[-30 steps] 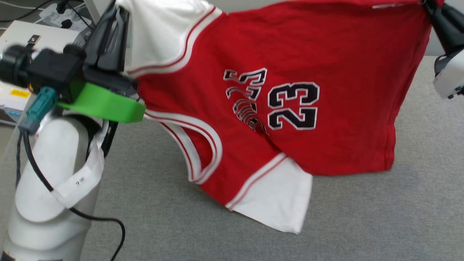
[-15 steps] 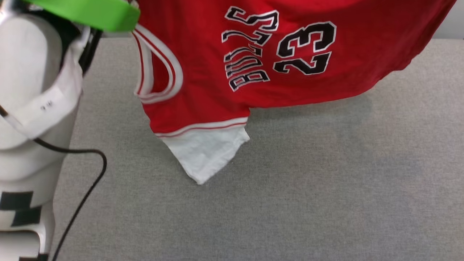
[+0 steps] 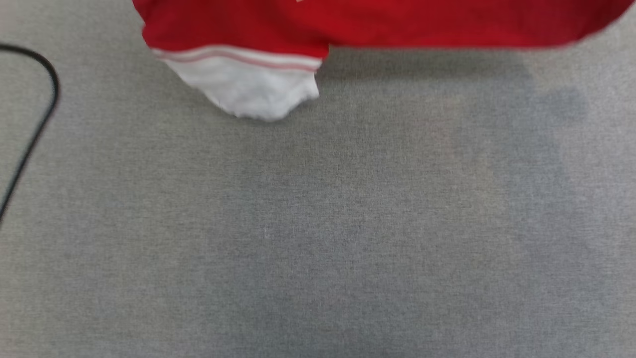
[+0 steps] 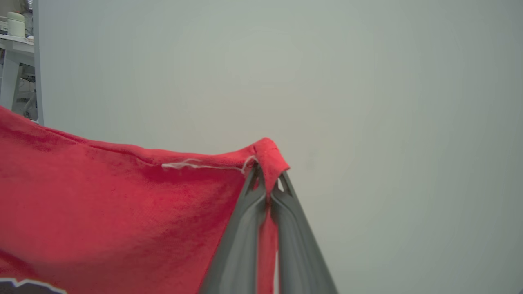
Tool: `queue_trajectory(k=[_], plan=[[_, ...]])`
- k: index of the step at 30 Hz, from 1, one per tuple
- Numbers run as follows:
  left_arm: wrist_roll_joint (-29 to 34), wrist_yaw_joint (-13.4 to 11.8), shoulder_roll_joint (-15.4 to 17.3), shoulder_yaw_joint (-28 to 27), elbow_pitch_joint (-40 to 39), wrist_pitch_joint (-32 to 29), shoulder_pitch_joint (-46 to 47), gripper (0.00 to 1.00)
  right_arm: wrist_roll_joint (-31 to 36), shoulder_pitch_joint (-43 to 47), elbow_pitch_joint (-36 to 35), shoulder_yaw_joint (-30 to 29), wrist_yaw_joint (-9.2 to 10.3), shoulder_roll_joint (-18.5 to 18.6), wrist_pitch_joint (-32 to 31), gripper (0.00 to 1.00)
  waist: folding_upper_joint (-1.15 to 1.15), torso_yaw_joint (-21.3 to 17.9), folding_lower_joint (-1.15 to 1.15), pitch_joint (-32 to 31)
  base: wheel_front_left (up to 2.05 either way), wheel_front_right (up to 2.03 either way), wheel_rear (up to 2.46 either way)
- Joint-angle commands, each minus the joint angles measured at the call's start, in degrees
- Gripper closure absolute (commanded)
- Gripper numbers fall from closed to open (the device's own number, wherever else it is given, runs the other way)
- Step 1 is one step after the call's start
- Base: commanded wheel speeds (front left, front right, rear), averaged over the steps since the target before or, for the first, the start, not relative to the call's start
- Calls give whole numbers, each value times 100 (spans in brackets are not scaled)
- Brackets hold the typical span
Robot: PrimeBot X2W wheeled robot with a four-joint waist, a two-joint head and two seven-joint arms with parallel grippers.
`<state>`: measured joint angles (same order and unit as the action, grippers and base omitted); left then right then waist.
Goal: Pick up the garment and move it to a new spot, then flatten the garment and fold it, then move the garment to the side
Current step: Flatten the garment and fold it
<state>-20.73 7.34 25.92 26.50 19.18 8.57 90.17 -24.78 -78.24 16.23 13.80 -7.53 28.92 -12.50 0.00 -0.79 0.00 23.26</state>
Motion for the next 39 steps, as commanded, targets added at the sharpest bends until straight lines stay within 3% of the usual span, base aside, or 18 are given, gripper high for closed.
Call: queue_trajectory(k=[1, 10, 17, 27, 39], plan=[[-12, 14, 56, 73, 174, 90, 336, 100, 120, -320, 180, 45, 4, -39, 105, 100, 0, -123, 0, 523, 0, 0, 0], [-189, 14, 273, 627, 1071, 451, 2056, 100, 504, -2062, 1432, 388, 4, -254, 722, 100, 0, -150, 0, 961, 0, 0, 0], [-490, 14, 276, 894, 1649, 590, 2415, 100, 490, -2627, 2239, 646, 4, -339, 1122, 100, 0, -65, 0, 1223, 0, 0, 0], [-489, 10, 336, 950, 1684, 640, 1153, 100, 97, -1880, 3158, 1337, 4, -476, 1851, 100, 0, -54, 0, 1291, 0, 0, 0], [-264, -108, 442, 437, 673, 642, -1554, 100, -797, 15, 3107, 2249, 4, -355, 2371, 100, 0, 20, 0, 525, 0, 0, 0]])
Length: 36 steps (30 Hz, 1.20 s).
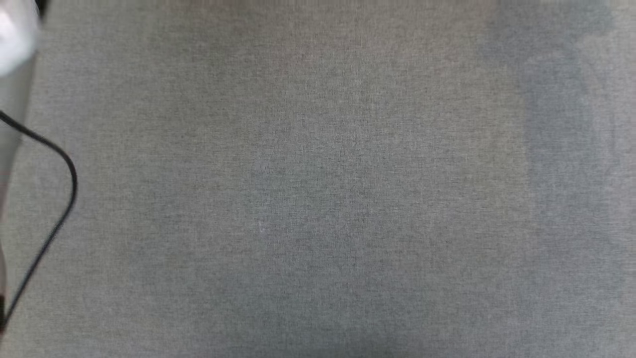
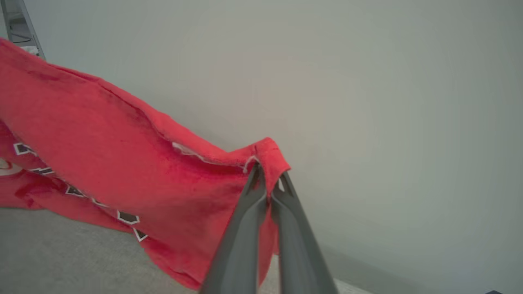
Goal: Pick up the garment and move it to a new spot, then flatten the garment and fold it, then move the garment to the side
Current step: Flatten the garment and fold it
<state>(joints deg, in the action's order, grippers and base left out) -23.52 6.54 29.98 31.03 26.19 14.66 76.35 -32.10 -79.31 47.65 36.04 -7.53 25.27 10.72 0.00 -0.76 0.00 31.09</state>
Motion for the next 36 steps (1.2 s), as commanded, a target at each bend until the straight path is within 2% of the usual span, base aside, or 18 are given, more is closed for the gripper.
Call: queue_trajectory(k=[1, 9, 20, 29, 36], plan=[[30, -43, 48, -49, -99, 33, -399, 100, -123, 279, -62, 78, 4, 6, 86, 100, 0, 8, 0, -340, 0, 0, 0], [82, -234, 12, -270, -695, 33, -2521, 100, -627, 1710, -523, 631, 4, 260, 164, 100, 0, 72, 0, -1100, 0, 0, 0], [-86, -484, 106, -353, -1316, 33, -5173, 100, -1135, 3640, -1374, 1061, 4, 908, -14, 100, 0, 105, 0, -1947, 0, 0, 0], [-307, -824, 117, -255, -1570, 29, -6778, 100, -1234, 5120, -1944, 964, 4, 1233, -137, 100, 0, 190, 0, -2483, 0, 0, 0], [-619, -1000, -116, -102, -1682, -18, -7654, 100, -1248, 6237, -2266, 553, 4, 1371, -264, 100, 0, 219, 0, -2805, 0, 0, 0]])
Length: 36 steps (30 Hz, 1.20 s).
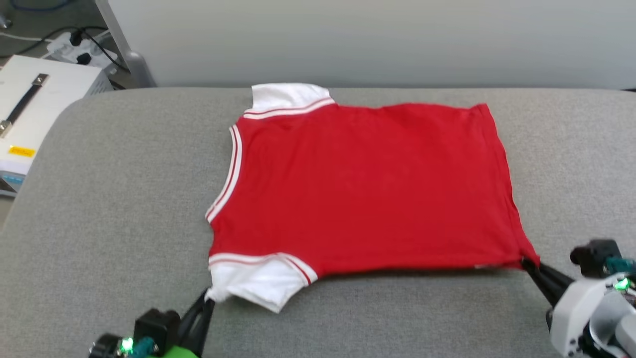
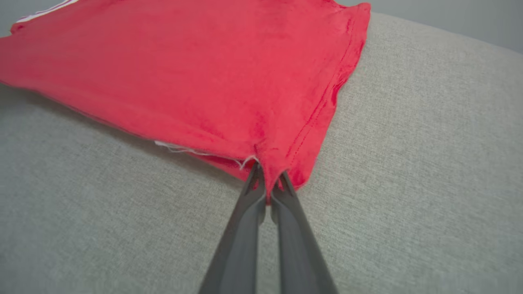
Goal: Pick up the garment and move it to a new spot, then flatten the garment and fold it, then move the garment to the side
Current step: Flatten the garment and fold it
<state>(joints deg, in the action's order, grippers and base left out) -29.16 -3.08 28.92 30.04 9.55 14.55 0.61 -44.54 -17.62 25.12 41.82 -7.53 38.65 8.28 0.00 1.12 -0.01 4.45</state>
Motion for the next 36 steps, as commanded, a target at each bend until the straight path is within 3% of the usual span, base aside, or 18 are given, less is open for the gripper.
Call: queue_trajectory(k=[1, 12, 19, 26, 36], plan=[[-89, -55, -32, 34, -19, -32, -205, 100, 63, 239, -56, -72, 4, 65, -59, 100, 0, 27, 1, -180, 0, 0, 0], [-481, -205, -251, 204, 27, -76, -1203, 100, 276, 1818, -729, -1038, 4, 151, -502, 100, 0, 45, 1, -485, 0, 0, 0], [-553, -276, -361, 298, -50, -57, -1546, 100, 527, 2769, -1391, -1789, 4, -16, -887, 100, 0, 76, 1, -468, 0, 0, 0], [-343, -198, -254, 278, -68, -41, -1093, 100, 870, 2986, -1811, -2419, 4, -368, -1188, 100, 0, 99, 1, -384, 0, 0, 0], [97, 143, -31, 324, -95, -126, 119, 100, 987, 2656, -2283, -2907, 4, -619, -1515, 100, 0, -29, 1, -66, 0, 0, 0]])
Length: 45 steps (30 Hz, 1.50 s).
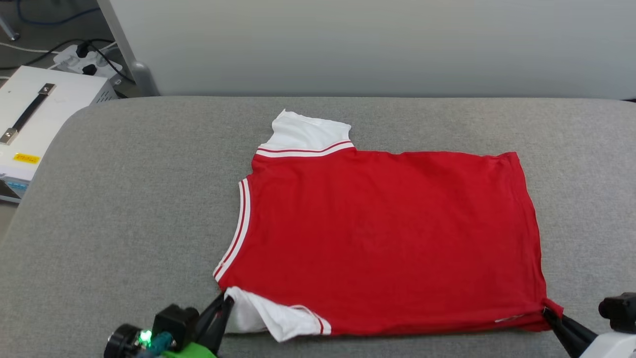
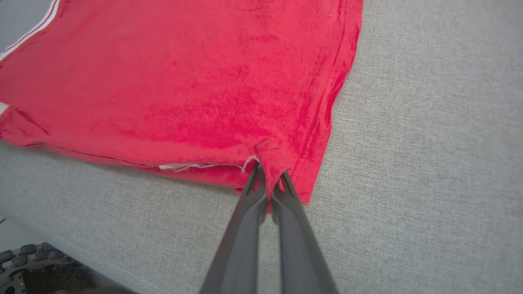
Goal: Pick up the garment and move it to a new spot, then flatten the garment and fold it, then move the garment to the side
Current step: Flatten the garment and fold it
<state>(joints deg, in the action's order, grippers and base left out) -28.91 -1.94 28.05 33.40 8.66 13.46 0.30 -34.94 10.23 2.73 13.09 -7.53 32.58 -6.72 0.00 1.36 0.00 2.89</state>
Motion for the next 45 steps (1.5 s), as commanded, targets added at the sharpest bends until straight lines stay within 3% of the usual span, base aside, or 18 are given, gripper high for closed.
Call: queue_trajectory(k=[1, 11, 20, 34, 40, 41, 42, 43, 44, 45], plan=[[97, 65, 77, -20, 6, -41, 283, 100, 30, -188, -68, -49, 4, -18, -35, 100, 0, -70, 0, 138, 0, 0, 0], [195, 506, 152, -130, 447, -236, 1769, 100, -94, -1049, -101, 1, 4, -56, -224, 100, 0, -297, 0, 718, 0, 0, 0], [201, 824, 74, 72, 1501, -226, 2703, 100, -254, -2224, 526, 457, 4, -34, -359, 100, 0, -431, 0, 1148, 0, 0, 0], [20, 939, -273, 663, 3176, 87, 3209, 100, -517, -3316, 2001, 1280, 4, -133, -92, 100, 0, -406, 0, 1451, 0, 0, 0], [-142, 941, -382, 897, 3486, 138, 3313, 100, -668, -3451, 2363, 1543, 4, -186, 141, 100, 0, -400, 0, 1377, 0, 0, 0], [-166, 941, -394, 899, 3500, 143, 3324, 83, -682, -3455, 2383, 1575, 4, -184, 196, 95, 0, -392, 0, 1341, 0, 0, 0], [-175, 941, -391, 885, 3488, 147, 3344, 0, -701, -3449, 2396, 1612, 4, -177, 256, 53, 0, -381, 0, 1292, 0, 0, 0], [-174, 941, -386, 836, 3440, 148, 3362, 0, -719, -3437, 2398, 1626, 4, -165, 313, 22, 0, -363, 0, 1247, 0, 0, 0], [-159, 942, -365, 776, 3374, 150, 3368, 0, -735, -3416, 2394, 1621, 4, -144, 410, 0, 0, -338, 0, 1190, 0, 0, 0], [-133, 942, -345, 734, 3312, 150, 3367, 0, -751, -3388, 2385, 1613, 4, -127, 489, 0, 0, -313, 0, 1137, 0, 0, 0]])
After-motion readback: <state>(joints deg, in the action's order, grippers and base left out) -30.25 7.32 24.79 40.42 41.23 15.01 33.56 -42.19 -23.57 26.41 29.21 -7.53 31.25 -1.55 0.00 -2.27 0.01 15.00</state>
